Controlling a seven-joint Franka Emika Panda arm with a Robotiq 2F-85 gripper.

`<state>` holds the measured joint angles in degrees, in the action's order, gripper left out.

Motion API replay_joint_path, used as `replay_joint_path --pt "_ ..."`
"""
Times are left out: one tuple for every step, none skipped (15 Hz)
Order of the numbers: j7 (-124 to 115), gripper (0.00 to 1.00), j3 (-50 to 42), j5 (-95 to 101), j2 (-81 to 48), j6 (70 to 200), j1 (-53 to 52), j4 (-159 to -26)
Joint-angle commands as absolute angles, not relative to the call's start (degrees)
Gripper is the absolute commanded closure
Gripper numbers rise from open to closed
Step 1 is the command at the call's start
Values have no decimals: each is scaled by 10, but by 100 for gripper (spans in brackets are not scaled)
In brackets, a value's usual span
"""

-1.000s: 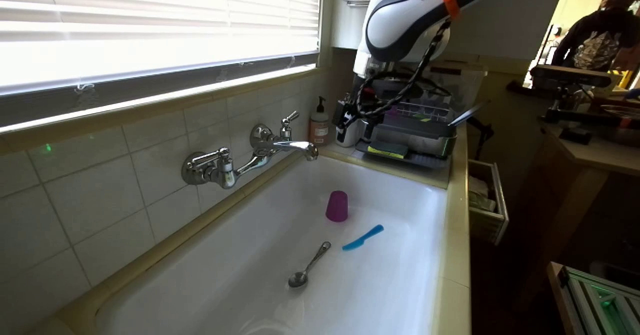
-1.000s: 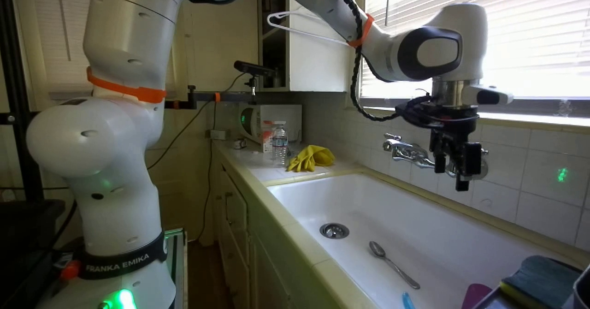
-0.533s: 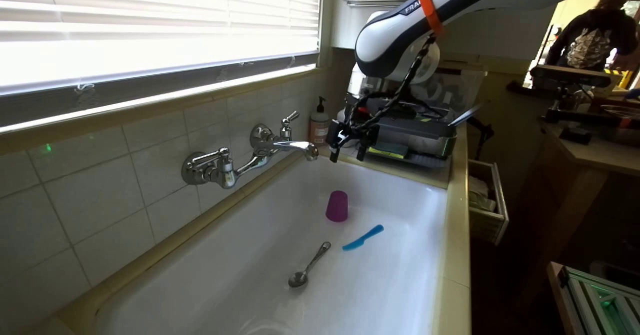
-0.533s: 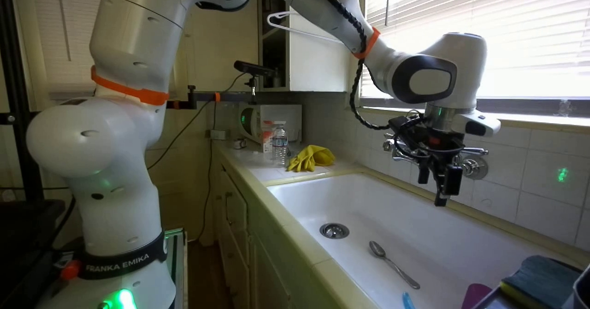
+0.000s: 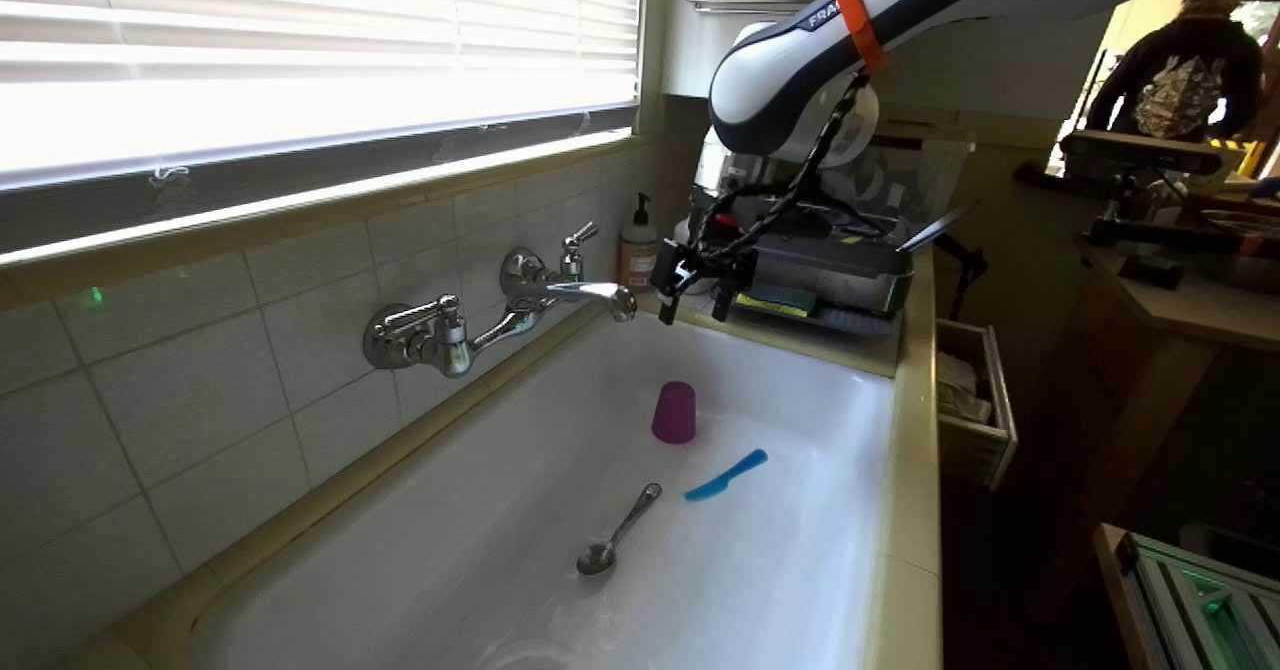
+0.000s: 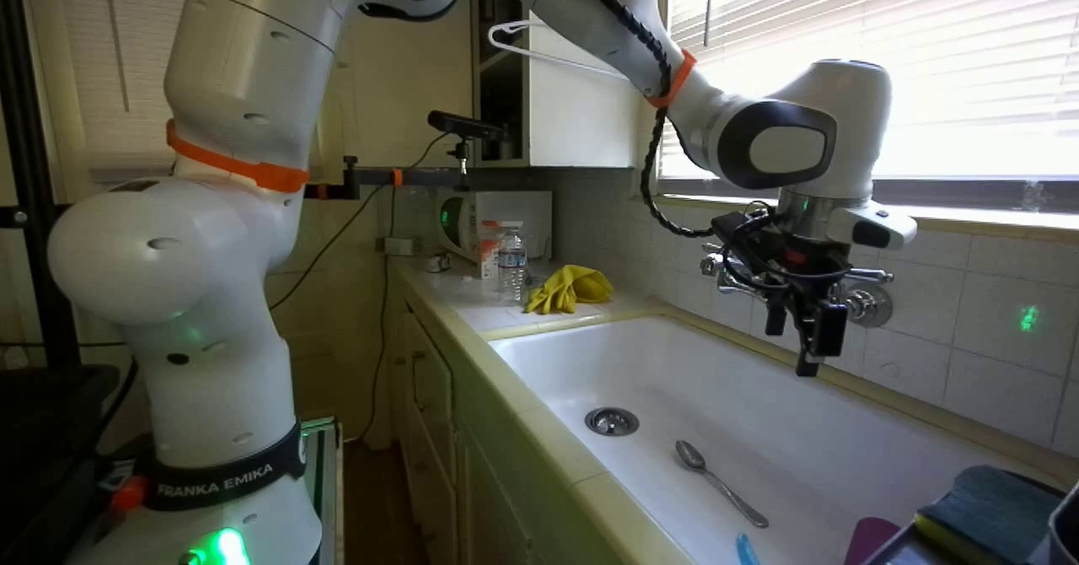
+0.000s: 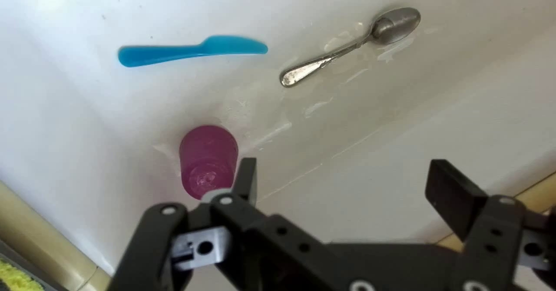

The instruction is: Open the faucet then close it and put the silver spoon on the dishrack.

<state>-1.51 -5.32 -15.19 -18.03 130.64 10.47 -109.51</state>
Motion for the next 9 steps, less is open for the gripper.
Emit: replay_joint_path --pt "-67 0 -58 -161 -206 1303 98 -1089" --pt "-84 0 -57 -169 -212 1302 99 -1089" --pt "-107 0 -57 -176 -219 1304 98 -1090" --pt "-125 0 -57 -182 -225 1305 98 -1090" --pt "-141 0 -55 -197 -233 1309 99 -1088" --pt "-158 0 -54 -213 -240 1316 101 -1086" --pt "-173 0 -54 -227 -246 1325 101 -1086" --pt "-181 0 -52 -242 -255 1328 102 -1082" --pt "-192 0 -52 -249 -262 1335 101 -1081"
